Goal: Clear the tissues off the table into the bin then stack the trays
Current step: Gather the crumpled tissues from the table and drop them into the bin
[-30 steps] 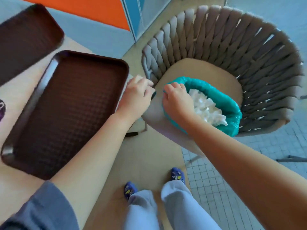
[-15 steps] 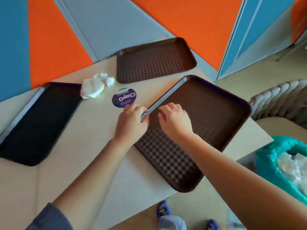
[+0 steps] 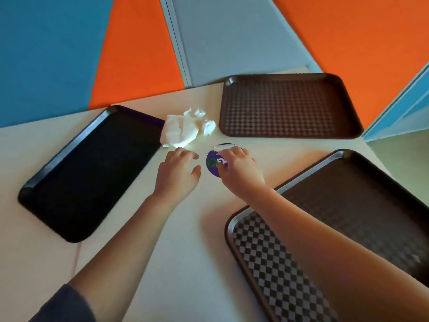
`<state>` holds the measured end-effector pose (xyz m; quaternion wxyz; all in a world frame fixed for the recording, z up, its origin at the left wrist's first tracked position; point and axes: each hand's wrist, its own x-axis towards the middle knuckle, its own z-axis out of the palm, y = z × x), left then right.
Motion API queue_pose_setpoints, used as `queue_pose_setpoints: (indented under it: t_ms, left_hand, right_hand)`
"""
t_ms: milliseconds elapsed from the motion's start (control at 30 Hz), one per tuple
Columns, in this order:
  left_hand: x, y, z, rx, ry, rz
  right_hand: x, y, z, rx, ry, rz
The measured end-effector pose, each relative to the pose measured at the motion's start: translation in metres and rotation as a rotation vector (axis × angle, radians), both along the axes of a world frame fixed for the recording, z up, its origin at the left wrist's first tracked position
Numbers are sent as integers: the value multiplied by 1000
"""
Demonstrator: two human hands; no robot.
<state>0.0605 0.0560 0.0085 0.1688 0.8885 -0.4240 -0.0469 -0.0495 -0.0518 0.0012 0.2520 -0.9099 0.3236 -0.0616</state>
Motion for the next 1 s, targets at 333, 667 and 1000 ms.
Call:
queue_pose_setpoints:
  t_ms: [333, 667, 1000]
  left_hand:
    - [103, -83, -18, -6, 61, 75]
    - [169, -156, -69, 78, 4, 64]
    - [162, -177, -75, 176, 179, 181]
  right_hand:
    - [110, -80, -34, 75, 45, 113]
    - [169, -114, -97, -123, -188, 220]
    - [161, -111, -109, -236, -224, 226]
